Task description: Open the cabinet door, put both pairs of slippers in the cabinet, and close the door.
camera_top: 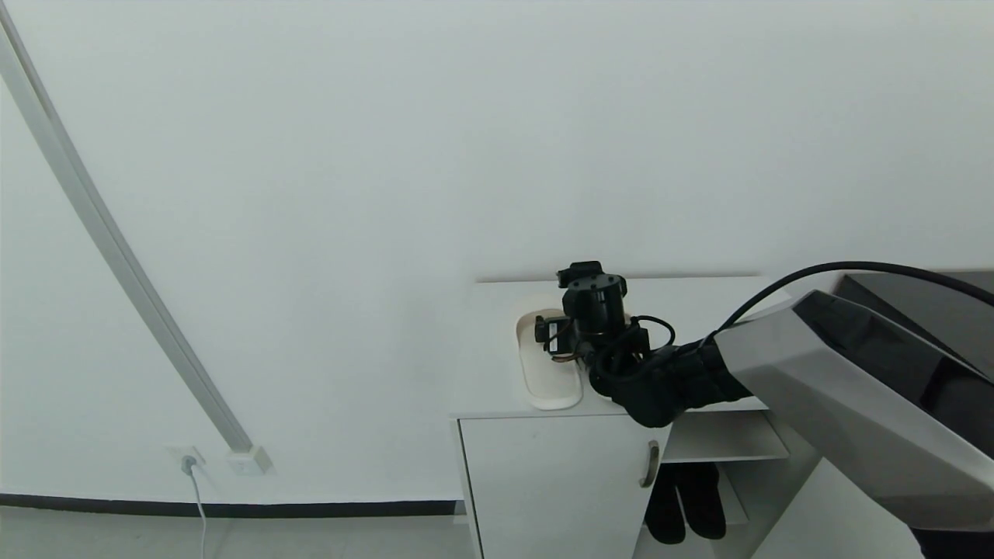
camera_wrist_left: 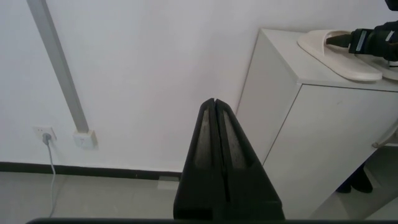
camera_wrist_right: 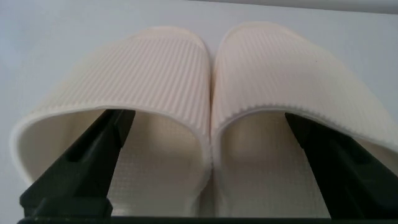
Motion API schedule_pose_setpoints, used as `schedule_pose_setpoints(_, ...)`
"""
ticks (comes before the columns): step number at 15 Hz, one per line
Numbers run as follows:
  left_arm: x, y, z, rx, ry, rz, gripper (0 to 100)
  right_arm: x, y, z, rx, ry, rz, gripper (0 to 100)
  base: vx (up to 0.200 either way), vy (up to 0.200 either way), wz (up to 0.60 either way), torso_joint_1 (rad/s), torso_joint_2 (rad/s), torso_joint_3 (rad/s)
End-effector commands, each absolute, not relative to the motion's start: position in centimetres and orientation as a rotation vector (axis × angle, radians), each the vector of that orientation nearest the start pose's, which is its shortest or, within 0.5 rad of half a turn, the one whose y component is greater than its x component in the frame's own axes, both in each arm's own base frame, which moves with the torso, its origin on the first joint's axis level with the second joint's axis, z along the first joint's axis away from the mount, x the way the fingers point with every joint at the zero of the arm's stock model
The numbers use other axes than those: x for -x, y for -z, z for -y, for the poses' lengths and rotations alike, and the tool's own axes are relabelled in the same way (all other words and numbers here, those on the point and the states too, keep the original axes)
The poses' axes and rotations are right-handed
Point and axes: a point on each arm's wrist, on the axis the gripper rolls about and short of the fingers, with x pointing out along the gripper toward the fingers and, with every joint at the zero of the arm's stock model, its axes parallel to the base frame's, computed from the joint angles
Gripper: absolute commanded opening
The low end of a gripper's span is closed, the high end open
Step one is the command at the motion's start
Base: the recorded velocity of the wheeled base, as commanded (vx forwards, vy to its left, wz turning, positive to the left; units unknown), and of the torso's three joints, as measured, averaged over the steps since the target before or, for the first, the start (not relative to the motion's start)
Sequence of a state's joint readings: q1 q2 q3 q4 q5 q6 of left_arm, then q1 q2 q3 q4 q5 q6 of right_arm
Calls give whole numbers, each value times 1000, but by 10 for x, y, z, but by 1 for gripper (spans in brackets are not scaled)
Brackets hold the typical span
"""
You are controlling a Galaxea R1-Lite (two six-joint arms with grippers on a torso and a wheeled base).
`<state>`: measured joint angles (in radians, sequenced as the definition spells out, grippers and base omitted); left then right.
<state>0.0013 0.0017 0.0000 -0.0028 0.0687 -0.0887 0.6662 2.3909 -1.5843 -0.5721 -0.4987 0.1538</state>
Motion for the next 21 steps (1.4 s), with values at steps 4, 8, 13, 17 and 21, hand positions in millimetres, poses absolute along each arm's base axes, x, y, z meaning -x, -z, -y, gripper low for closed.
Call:
schedule_pose_setpoints(4,23,-76,-2,89,-71,3,0,-396,-108,-298,-28,-152,-199,0,0,0,0,0,0,0)
schedule_pose_setpoints(8,23,-76,-2,89,-71,3,0,-396,-108,-298,-27,-153,-201,0,0,0,0,0,0,0)
schedule_pose_setpoints(13,23,-76,-1,89,-69,3,0,-387,-133,-291,-45,-160,-172,0,0,0,0,0,0,0)
schedule_pose_setpoints(17,23,-76,-2,89,-71,3,0,-337,-172,-260,-40,-323,-179,0,0,0,0,0,0,0)
schedule_pose_setpoints(21,23,-76,-2,89,-71,3,0,-293,-175,-226,-14,-482,-181,0,0,0,0,0,0,0)
